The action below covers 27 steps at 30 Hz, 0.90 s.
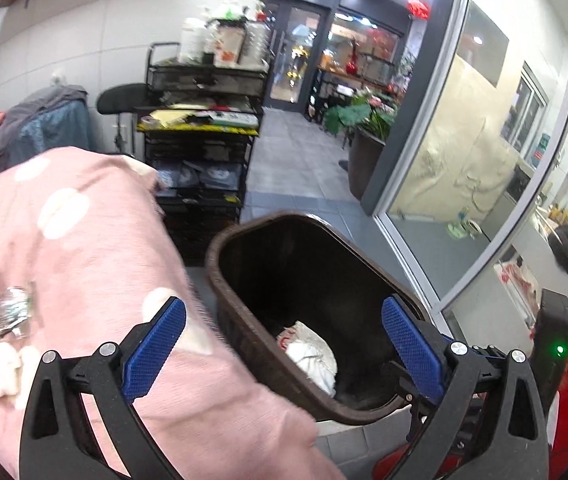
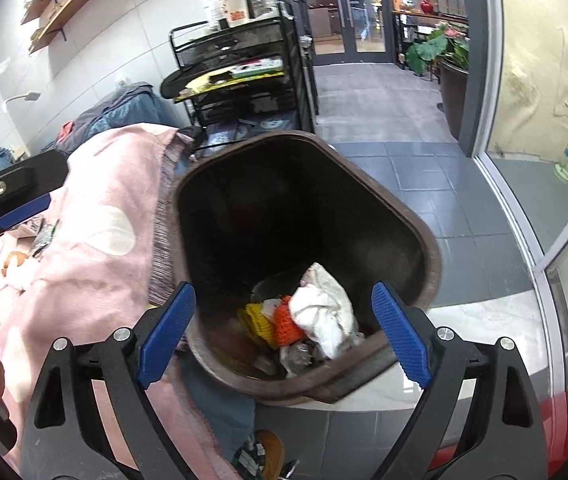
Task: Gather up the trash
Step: 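Move both tools back over the table toward the tissue and orange peel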
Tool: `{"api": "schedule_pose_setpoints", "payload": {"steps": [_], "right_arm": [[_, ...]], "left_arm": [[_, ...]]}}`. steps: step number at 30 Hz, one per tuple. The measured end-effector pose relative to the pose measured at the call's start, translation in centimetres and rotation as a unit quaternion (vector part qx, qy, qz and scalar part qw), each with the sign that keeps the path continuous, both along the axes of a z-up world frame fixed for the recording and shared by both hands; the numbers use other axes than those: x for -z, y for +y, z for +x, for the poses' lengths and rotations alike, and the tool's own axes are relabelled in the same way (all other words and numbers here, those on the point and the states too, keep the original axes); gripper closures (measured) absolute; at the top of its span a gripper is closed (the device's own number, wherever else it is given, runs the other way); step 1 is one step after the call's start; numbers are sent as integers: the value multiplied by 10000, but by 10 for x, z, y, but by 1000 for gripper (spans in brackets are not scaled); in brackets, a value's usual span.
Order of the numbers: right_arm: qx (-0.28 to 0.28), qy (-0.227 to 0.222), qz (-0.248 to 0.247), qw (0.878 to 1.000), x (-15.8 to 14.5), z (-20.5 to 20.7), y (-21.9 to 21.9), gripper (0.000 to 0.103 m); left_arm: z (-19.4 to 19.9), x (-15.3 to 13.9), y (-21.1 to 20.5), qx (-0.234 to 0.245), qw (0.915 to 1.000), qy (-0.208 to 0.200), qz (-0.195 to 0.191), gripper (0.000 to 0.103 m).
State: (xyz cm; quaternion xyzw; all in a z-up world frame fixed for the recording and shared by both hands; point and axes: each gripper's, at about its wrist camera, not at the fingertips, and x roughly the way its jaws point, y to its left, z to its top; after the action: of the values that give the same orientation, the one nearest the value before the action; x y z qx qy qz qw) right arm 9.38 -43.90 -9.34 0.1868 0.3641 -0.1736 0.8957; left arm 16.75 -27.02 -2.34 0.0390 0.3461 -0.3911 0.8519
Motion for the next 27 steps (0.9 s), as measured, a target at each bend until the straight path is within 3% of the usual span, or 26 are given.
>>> {"api": "schedule_pose_setpoints", "payload": {"steps": [10, 19, 27], "right_arm": [[-603, -220, -149, 9978, -17, 25, 40, 14], [-1202, -374, -236, 9918, -34, 50, 84, 14], [-1895, -367, -206, 9810, -44, 76, 133, 14]], "left_arm": [[-4, -14, 68, -622, 9976, -264, -140, 6], [-3, -10, 125, -1281, 9904, -493, 148, 6], [3, 3, 183, -1873, 9812, -348, 295, 6]]}}
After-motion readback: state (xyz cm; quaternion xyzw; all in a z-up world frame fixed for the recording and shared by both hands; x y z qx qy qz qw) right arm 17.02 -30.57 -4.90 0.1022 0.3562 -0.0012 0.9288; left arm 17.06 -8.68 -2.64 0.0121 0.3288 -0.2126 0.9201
